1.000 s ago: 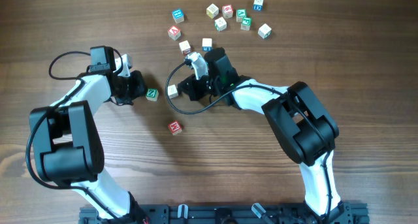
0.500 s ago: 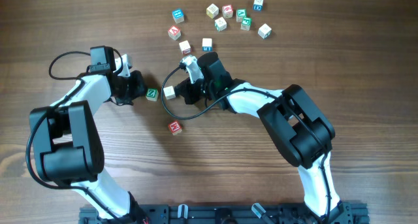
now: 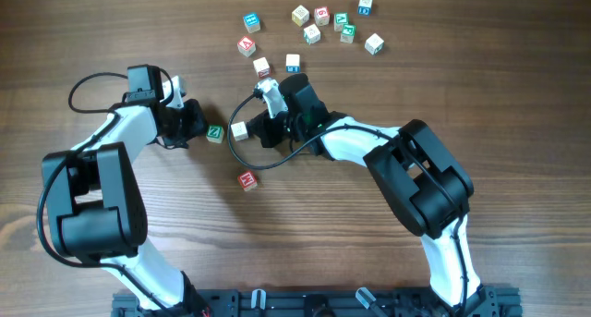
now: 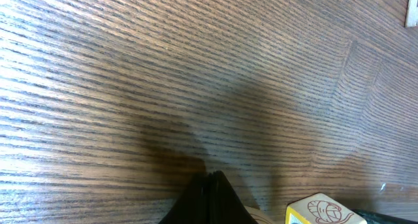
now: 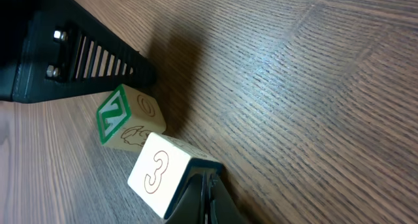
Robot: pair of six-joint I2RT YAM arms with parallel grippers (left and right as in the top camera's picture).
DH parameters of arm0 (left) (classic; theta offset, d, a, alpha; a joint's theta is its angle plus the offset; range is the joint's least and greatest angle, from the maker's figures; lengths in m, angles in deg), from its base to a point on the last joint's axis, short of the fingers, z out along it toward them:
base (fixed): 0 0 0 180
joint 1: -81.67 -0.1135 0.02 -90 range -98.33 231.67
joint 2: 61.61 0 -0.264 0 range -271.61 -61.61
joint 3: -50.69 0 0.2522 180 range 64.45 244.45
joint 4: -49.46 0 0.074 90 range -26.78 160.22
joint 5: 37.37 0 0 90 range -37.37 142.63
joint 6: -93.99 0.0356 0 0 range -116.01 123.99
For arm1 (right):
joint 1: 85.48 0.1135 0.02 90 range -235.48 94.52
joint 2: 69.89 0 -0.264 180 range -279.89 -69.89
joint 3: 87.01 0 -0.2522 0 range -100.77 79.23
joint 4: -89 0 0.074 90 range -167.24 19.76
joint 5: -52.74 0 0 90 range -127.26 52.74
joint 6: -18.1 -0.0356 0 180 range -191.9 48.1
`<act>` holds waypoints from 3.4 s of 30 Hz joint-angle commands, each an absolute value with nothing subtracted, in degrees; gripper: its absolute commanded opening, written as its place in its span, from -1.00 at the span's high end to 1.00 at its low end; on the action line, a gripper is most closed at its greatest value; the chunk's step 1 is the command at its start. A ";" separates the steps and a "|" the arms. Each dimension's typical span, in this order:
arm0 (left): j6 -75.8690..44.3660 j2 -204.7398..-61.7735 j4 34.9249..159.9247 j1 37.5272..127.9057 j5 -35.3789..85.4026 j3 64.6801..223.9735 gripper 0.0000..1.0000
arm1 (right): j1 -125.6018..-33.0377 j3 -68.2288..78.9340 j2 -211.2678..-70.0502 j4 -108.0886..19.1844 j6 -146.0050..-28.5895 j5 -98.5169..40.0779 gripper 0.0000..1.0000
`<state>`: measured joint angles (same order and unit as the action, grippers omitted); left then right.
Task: Form a circle
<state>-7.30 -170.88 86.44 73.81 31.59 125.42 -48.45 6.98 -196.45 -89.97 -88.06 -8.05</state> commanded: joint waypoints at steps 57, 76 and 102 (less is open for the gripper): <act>-7.63 -172.24 86.07 73.85 35.13 124.35 0.85 | -48.84 7.18 -199.79 -96.79 -88.52 -3.66 0.91; -7.63 -172.24 85.44 73.85 35.13 124.35 0.84 | -48.84 7.18 -199.79 -96.77 -88.43 -2.39 0.91; -11.89 -172.24 79.86 73.83 35.09 124.35 0.72 | -50.72 7.18 -199.79 -93.44 -90.64 -12.64 0.92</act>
<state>-8.48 -170.93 80.69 73.79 33.80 125.03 -49.15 7.00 -198.70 -93.90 -89.18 -10.17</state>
